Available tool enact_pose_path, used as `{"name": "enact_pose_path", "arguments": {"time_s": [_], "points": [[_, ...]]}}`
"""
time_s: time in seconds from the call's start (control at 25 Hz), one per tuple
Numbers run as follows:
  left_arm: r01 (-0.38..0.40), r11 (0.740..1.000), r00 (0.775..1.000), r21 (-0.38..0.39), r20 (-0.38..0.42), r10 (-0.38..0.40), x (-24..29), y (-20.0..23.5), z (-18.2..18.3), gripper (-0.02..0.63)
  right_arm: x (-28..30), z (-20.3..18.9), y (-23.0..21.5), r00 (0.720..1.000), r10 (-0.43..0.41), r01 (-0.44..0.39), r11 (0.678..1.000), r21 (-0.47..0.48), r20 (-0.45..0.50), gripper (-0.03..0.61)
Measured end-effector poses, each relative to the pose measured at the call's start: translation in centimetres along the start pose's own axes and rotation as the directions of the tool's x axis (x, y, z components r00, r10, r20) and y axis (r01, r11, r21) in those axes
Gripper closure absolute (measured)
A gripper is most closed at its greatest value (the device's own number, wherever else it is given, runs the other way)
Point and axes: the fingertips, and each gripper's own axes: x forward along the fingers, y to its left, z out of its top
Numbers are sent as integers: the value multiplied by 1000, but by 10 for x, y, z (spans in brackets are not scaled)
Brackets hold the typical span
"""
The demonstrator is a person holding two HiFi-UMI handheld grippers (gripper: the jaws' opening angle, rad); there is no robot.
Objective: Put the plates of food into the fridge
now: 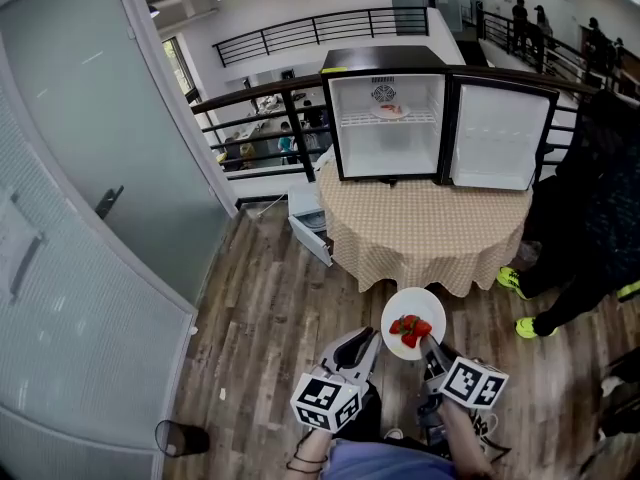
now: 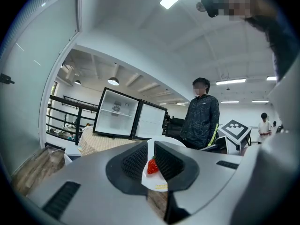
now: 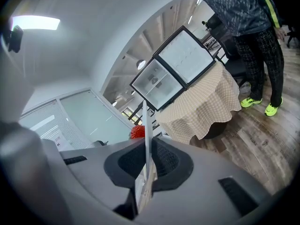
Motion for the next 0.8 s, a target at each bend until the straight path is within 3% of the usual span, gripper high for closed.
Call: {"name": "enact_pose_path", "arguments": {"time_s": [0.24, 0.8], "points": [[21, 1000, 1000, 3, -6, -21, 47, 50, 13, 574, 63, 25, -4, 1000, -17, 17, 1000, 11, -14, 551], [43, 999, 999, 24, -33, -42, 156, 226, 65, 574, 244, 84, 12, 998, -62, 63, 996, 67, -19, 551]]}}
